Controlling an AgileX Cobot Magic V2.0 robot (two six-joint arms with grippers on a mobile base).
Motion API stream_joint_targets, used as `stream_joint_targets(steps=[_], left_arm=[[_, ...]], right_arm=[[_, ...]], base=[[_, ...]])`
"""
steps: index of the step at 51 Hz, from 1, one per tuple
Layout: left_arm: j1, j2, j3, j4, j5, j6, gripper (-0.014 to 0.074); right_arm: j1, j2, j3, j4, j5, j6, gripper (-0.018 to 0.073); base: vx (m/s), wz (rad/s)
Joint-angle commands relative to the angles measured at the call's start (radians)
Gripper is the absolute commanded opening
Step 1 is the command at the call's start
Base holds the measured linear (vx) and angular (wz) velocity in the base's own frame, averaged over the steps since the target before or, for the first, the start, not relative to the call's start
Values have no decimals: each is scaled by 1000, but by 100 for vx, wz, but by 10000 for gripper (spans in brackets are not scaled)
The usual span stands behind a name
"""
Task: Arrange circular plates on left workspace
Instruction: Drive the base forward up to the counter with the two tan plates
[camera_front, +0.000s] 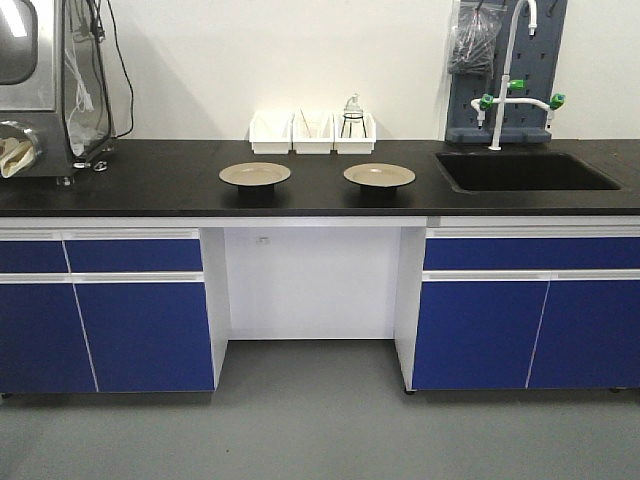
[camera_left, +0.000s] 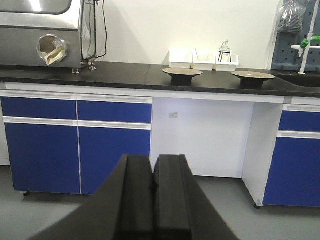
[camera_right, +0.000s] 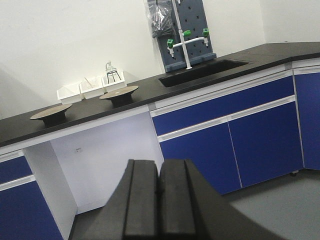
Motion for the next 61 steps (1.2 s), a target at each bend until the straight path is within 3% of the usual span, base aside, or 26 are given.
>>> stream_joint_targets(steps=[1, 61], left_arm=[[-4, -14, 19, -1, -86, -8, 0], [-4, -14, 19, -1, -86, -8, 0]], right_arm=[[-2, -9, 20, -7, -78, -11, -4], [-2, -9, 20, -7, -79, -11, -4]], base=[[0, 0], [7, 1]])
